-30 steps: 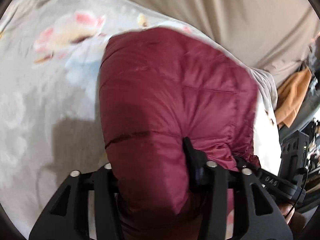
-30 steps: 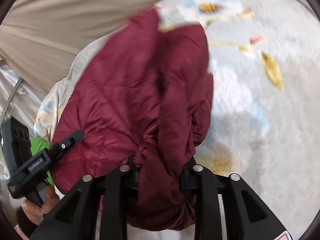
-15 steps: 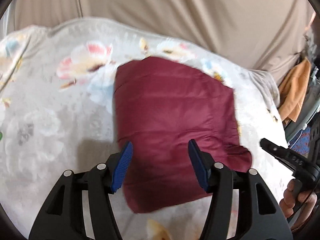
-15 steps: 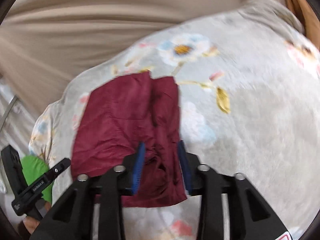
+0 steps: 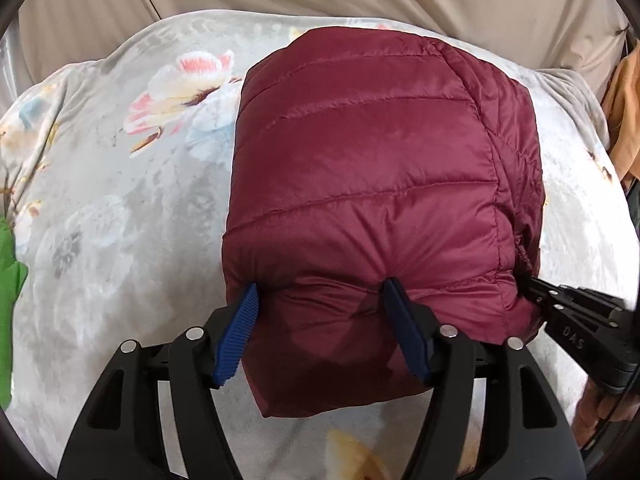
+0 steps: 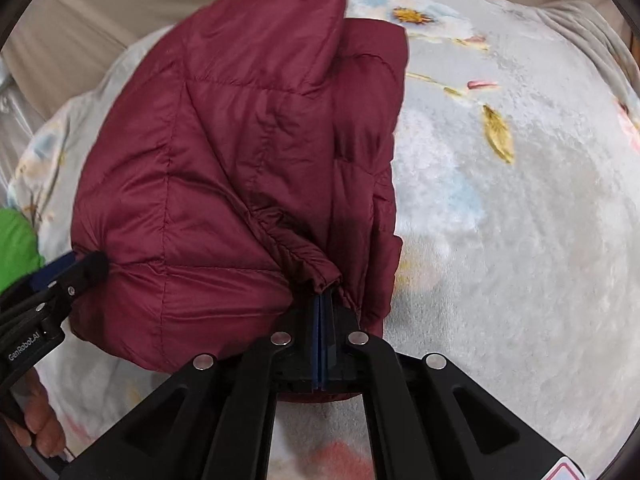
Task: Fold large clothes
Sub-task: 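Press the folded jacket down with both grippers and release it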
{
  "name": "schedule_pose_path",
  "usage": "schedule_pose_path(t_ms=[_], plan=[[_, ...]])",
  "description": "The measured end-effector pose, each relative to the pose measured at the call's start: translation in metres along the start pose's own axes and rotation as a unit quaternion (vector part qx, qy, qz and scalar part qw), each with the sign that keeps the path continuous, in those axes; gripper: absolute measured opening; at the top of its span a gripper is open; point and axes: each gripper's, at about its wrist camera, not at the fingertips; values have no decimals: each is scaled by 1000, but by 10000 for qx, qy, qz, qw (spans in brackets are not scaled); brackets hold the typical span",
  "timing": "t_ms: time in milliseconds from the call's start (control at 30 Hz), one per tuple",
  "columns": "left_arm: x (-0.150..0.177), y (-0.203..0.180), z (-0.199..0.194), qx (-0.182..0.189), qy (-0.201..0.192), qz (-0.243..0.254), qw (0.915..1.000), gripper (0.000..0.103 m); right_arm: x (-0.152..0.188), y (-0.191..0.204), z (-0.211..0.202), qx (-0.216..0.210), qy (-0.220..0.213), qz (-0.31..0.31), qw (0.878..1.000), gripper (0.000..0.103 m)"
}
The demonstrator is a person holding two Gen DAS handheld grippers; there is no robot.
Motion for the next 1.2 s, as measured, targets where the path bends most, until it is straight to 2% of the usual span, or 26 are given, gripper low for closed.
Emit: schedule_pose_path(t_ms=[67,133,233,333,433,533,600,700,800,900,967,1100,1200], plan=[[-3,4,-2,37,67,-128,9999,63,-10,3,-15,141,-43,53,9999,0],[-5,6,-3,76,92,-223,9997,63,-27,4,-38,-3,-414,234,9989,0],[-5,7,-3,82,114,-218,9997,63,-60,10,-49,-95,-764,310,9965,0],[-5,6,-4,69,127,-200,9997,63,-84,16,-37,38,-924,217,9955,0],[-5,6,-4,106,132,-158,9997,63,-98,15,-5,264,-766,183,9965,0],[-5,3,-5,167,106,-99,9998,65,-90,5,33,417,-409,234,9980,0],[-5,0,-5,141,103,-33,9998,65,-85,5,42,486,-346,142,9981,0],[-6,3,-4,149,170,-122,9997,65,-90,4,32,555,-275,307,9976,0],[-8,7,-5,195,201,-235,9993,65,-89,4,-7,399,-685,555,9953,0],[-8,8,-6,183,214,-254,9993,65,-65,9,-43,154,-855,596,9944,0],[-8,7,-7,161,217,-252,9993,65,-41,16,-51,226,-789,425,9957,0],[-7,4,-5,141,250,-223,9993,66,-1,15,-20,267,-255,266,9990,0],[-3,-2,-6,33,221,-115,9997,66,4,15,-5,309,-193,119,9993,0]])
Point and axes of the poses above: each gripper's, at about its wrist camera, not at the fingertips, and z roughly the way its jaws point, y to its left, x to its underside, and after that the axes turned 7 degrees about -y, right-handed
